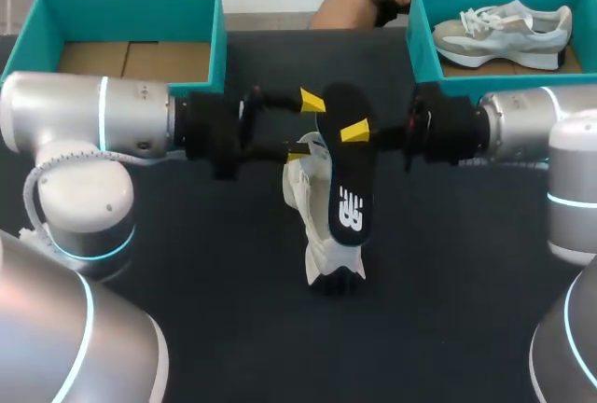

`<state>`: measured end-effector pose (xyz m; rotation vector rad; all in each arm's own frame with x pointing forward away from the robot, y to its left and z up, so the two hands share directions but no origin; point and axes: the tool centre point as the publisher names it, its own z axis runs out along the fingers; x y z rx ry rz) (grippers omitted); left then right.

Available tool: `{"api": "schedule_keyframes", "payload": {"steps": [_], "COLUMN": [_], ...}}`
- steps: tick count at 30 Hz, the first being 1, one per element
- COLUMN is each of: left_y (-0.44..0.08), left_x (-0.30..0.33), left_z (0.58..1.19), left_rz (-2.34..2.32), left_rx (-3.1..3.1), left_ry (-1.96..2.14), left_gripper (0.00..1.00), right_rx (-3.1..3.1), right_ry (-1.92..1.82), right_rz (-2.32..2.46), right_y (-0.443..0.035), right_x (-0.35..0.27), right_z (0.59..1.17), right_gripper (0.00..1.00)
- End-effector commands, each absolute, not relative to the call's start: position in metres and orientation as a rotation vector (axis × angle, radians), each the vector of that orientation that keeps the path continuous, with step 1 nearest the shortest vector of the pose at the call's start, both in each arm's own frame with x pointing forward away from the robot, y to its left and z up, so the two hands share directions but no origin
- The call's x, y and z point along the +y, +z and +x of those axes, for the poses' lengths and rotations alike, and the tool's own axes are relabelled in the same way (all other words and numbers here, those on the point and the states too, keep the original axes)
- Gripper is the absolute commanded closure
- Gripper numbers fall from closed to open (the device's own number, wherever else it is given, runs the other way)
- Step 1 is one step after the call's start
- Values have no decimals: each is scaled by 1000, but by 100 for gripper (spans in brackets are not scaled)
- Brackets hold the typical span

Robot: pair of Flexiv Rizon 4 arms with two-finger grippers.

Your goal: Take the shoe out of the shoebox, open the shoe tongue, remove and reinsert the insole, then place the shoe into the shoebox

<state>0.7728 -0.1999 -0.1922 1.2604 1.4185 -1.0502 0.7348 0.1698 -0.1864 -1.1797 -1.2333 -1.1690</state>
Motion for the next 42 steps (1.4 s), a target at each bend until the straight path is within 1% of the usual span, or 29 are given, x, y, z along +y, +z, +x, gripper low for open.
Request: {"api": "schedule_keyframes", "payload": {"steps": [1, 2, 3, 4, 10, 16, 20, 22, 26, 28, 30, 32, 33, 40, 42], "left_y": [-198, -198, -198, -198, -199, -200, -200, -200, -200, -200, -200, -200, -200, -201, -201], "left_x": [-214, -216, -217, -219, -227, -235, -238, -240, -243, -244, -245, -246, -246, -246, -244], "left_z": [776, 777, 777, 778, 782, 783, 780, 780, 780, 780, 780, 780, 780, 782, 784], "left_rz": [1225, 1223, 1217, 1215, 1189, 1165, 1161, 1160, 1153, 1152, 1145, 1145, 1144, 1127, 1123], "left_rx": [1378, 1376, 1371, 1369, 1357, 1358, 1358, 1356, 1357, 1358, 1363, 1362, 1362, 1373, 1381], "left_ry": [-1064, -1067, -1068, -1067, -1066, -1076, -1087, -1091, -1098, -1099, -1103, -1102, -1102, -1100, -1101], "left_gripper": [35, 36, 47, 50, 56, 64, 65, 72, 72, 75, 82, 96, 100, 100, 100], "right_rx": [-1230, -1230, -1231, -1232, -1237, -1237, -1234, -1234, -1235, -1235, -1236, -1236, -1235, -1237, -1248], "right_ry": [-1184, -1184, -1185, -1186, -1190, -1190, -1189, -1189, -1187, -1187, -1188, -1190, -1190, -1195, -1192], "right_rz": [-1180, -1180, -1179, -1179, -1177, -1175, -1171, -1170, -1167, -1167, -1167, -1166, -1166, -1162, -1163], "right_y": [-189, -189, -188, -188, -188, -189, -192, -192, -193, -193, -193, -193, -193, -196, -196], "right_x": [177, 178, 179, 179, 182, 184, 185, 184, 184, 184, 184, 184, 184, 185, 183], "right_z": [733, 733, 733, 733, 732, 733, 734, 735, 736, 736, 736, 736, 736, 733, 730], "right_gripper": [100, 100, 100, 100, 100, 100, 100, 100, 100, 100, 100, 100, 100, 100, 50]}}
